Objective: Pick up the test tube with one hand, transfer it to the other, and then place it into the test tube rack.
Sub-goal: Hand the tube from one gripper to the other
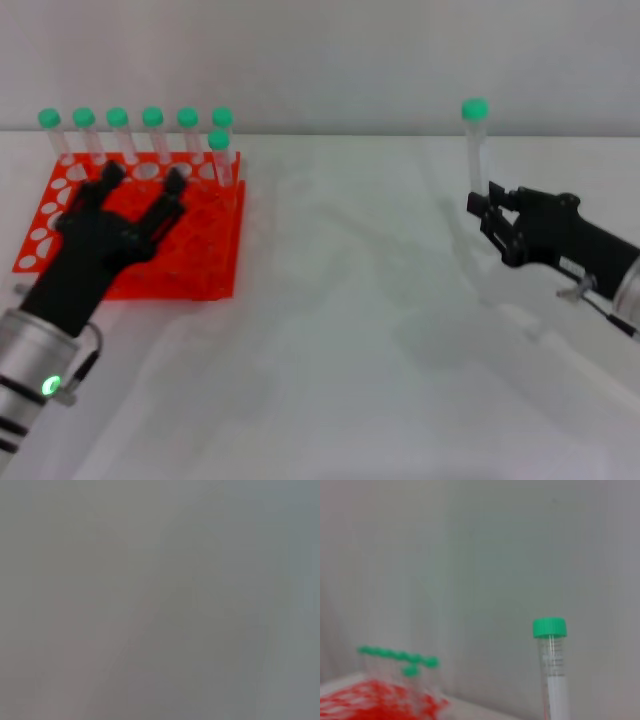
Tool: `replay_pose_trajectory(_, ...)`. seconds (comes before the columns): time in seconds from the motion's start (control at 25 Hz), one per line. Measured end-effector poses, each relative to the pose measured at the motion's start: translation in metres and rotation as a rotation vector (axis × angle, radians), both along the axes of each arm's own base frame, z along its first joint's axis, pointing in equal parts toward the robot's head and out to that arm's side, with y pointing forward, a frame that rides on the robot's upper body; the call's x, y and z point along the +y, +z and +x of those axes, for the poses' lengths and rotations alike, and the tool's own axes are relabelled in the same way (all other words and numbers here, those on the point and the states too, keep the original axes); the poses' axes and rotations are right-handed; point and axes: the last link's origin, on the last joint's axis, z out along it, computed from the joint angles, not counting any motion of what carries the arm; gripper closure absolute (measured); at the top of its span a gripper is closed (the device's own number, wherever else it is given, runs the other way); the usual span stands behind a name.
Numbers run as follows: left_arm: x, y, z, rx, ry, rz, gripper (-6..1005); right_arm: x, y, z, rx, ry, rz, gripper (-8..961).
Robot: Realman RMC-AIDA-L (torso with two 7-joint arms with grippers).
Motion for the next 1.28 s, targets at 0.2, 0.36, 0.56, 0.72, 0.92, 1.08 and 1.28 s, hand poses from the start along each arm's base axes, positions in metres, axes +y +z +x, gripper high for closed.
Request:
replay_pose_trajectory(0.2,0.004,-0.02,0.03,0.054,-0.147,-0.098,128,-0.03,-0.011,0.013,0.028,0.12,0.06,758)
replay_pose_trajectory(0.36,-0.002,-0.047,0.06,0.072,-0.266,-0.232,129,-0.044,-0.019,0.022,0.013,0.111,0.03,757)
replay_pose_trajectory(0.56,-0.003,-0.077,0.087,0.014,-0.274,-0.464,130,-0.057,-0.027,0.027,0.005,0.11,-0.012,755)
replay_pose_trajectory(0.72,-0.006,-0.087,0.096,0.04,-0.306,-0.513,131,-0.064,-0.032,0.028,0.0,0.118,-0.038,754)
replay_pose_trajectory(0.92,-0.009,-0.091,0.096,0.05,-0.308,-0.53,133,-0.072,-0.044,0.021,-0.014,0.165,-0.098,753)
replay_pose_trajectory(1.08,-0.01,-0.094,0.098,0.058,-0.307,-0.537,254,-0.078,-0.048,0.02,-0.014,0.177,-0.117,752)
replay_pose_trajectory(1.28,-0.008,-0.098,0.101,0.073,-0.301,-0.543,308,-0.083,-0.051,0.019,-0.011,0.191,-0.134,751)
